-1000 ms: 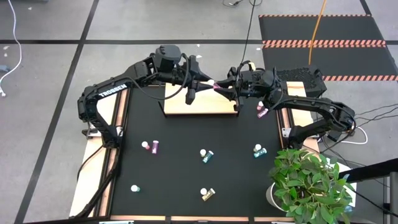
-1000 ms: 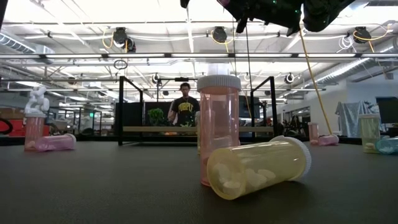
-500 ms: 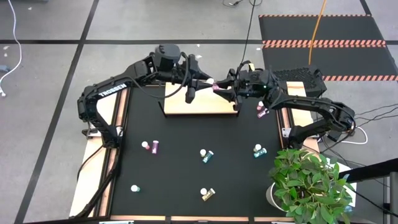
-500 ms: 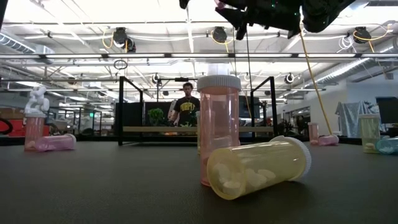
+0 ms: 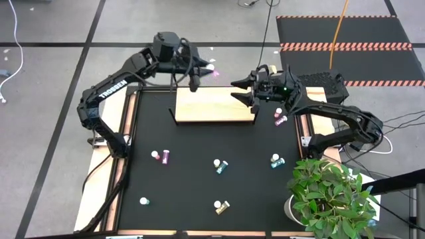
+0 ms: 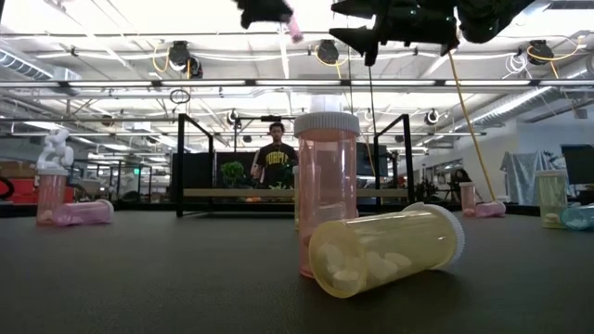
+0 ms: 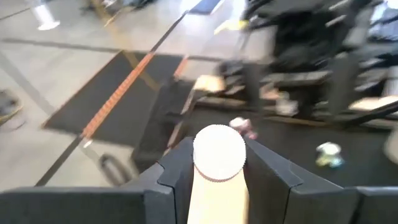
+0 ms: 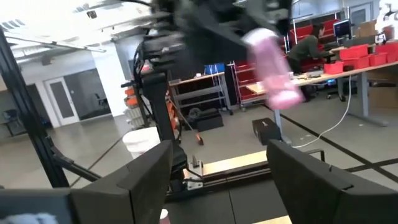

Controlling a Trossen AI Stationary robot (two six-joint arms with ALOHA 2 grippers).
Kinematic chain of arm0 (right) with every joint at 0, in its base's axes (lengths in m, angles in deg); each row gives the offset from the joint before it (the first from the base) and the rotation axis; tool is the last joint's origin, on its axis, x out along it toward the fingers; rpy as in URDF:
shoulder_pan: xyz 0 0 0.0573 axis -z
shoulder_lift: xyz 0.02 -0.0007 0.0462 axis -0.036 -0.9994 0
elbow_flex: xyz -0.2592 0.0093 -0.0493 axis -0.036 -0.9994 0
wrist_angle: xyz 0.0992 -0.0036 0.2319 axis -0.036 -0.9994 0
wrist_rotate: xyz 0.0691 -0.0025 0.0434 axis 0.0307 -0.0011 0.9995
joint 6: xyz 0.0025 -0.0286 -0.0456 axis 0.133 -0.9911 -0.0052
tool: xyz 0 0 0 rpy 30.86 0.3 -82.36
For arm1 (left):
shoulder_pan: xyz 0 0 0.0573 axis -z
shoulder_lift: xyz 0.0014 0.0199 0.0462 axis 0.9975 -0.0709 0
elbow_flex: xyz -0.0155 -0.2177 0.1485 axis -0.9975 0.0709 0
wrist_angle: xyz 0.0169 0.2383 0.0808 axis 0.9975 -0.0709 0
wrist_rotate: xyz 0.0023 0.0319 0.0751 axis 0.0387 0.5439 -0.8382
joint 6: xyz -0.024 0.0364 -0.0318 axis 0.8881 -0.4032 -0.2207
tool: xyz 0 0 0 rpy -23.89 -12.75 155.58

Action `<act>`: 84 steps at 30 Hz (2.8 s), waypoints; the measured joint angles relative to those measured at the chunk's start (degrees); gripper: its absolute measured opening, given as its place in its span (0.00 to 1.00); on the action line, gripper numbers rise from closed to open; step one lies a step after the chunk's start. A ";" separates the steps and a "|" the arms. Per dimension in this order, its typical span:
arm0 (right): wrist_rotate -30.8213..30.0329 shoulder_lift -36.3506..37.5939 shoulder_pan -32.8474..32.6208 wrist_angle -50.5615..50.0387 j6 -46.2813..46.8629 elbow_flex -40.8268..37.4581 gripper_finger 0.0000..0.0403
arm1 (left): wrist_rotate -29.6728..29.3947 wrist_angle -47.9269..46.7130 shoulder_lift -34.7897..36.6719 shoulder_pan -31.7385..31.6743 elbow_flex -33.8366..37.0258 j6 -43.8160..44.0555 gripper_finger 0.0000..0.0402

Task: Pick and place medicine bottles onto shelf by color
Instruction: Put the top left pink pill bottle on the shelf

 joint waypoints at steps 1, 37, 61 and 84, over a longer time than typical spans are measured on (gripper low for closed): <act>0.00 0.56 0.00 -0.77 -0.56 0.00 0.64 | -0.06 -1.67 0.00 -1.25 0.03 -0.90 0.31; -5.08 8.63 2.47 -14.24 -5.76 -0.07 0.62 | -3.76 28.65 -0.50 -13.94 44.48 -11.04 0.32; -6.01 8.61 2.62 -14.20 -8.93 -0.07 0.62 | -5.80 11.29 -8.19 -13.08 29.96 -20.54 0.32; -5.81 8.59 3.14 -13.30 -8.77 -3.78 0.62 | -7.61 -2.65 -17.29 -12.79 18.40 -30.27 0.32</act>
